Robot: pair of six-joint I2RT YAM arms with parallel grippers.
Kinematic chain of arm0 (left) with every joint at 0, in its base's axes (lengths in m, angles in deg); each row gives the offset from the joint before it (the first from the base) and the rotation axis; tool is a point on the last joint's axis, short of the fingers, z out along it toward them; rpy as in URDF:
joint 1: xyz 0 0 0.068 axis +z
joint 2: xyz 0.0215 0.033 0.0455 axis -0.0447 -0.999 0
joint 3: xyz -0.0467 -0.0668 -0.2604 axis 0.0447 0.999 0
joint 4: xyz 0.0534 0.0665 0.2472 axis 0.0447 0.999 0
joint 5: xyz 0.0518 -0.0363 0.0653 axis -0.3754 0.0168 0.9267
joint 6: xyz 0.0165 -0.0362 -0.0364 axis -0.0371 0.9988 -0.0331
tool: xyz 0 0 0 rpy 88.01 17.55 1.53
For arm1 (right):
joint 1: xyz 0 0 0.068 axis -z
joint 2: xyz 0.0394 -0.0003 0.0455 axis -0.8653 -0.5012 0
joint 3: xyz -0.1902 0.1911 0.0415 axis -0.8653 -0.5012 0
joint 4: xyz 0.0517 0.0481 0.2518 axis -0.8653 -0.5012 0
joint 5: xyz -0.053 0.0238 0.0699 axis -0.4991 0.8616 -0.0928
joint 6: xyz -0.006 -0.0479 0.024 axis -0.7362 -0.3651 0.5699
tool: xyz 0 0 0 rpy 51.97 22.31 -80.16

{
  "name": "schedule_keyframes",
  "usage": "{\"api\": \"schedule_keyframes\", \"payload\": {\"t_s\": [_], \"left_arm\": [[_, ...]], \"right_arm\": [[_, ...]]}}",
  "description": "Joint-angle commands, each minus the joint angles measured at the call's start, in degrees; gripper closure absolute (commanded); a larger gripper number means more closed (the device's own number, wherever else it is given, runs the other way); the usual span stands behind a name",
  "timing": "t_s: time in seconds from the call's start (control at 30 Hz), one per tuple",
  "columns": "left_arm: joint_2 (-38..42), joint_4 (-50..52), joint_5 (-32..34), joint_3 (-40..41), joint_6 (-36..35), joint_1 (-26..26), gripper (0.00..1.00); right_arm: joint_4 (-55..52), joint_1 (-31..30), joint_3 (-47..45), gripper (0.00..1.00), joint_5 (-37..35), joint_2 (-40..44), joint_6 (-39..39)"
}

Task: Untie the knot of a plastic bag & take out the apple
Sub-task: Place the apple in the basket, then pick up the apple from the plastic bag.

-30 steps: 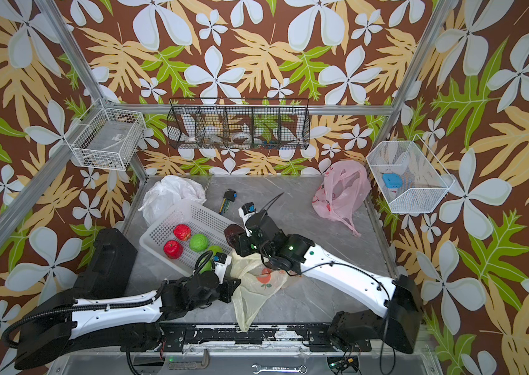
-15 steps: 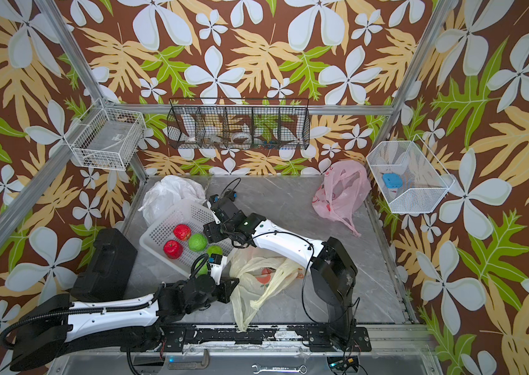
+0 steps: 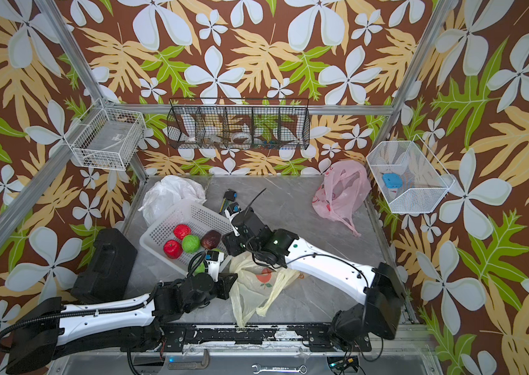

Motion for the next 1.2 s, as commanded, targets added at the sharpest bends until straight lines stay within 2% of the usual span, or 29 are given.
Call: {"api": "schedule_keyframes", "payload": {"t_s": [0.0,0.13,0.23,0.37,0.6,0.7,0.8,1.0,1.17], "left_arm": [[-1.4,-2.1,-1.0,-1.4,-1.7,1.0,1.0],[-5.1,-3.8,-4.9,-3.8,-2.8,3.0,1.0],[-7.4,-5.4,-8.0,-5.6,-3.0,4.0,1.0],[-9.6,-5.7,-9.3,-8.0,-3.8,4.1,1.0],[-10.9,-4.2,-10.9,-9.9,-4.9,4.1,1.0],[-10.9,-3.9,-11.7,-10.0,-4.9,4.0,1.0],[-11.3,-2.8,-12.7,-10.8,-5.3,4.0,1.0],[-11.3,-1.3,-13.5,-11.9,-5.9,4.1,1.0],[-11.0,-0.7,-13.6,-11.8,-6.4,4.0,1.0]], "right_arm": [[2.2,-3.5,-6.0,0.47,-7.1,6.8,4.0],[4.7,-7.8,-16.0,0.66,-10.9,15.1,7.8],[4.7,-8.5,-21.9,0.76,-11.5,18.4,11.2],[3.3,-7.6,-26.6,0.79,-13.9,20.1,12.5],[-0.9,3.0,-29.6,0.81,-13.1,19.8,10.4],[-1.4,6.0,-29.6,0.78,-13.6,18.5,8.2],[0.2,8.1,-29.4,0.71,-13.0,16.6,6.6],[3.8,11.0,-27.8,0.42,-12.9,11.3,2.7],[8.5,13.2,-26.3,0.28,-12.0,6.4,-0.4]]}}
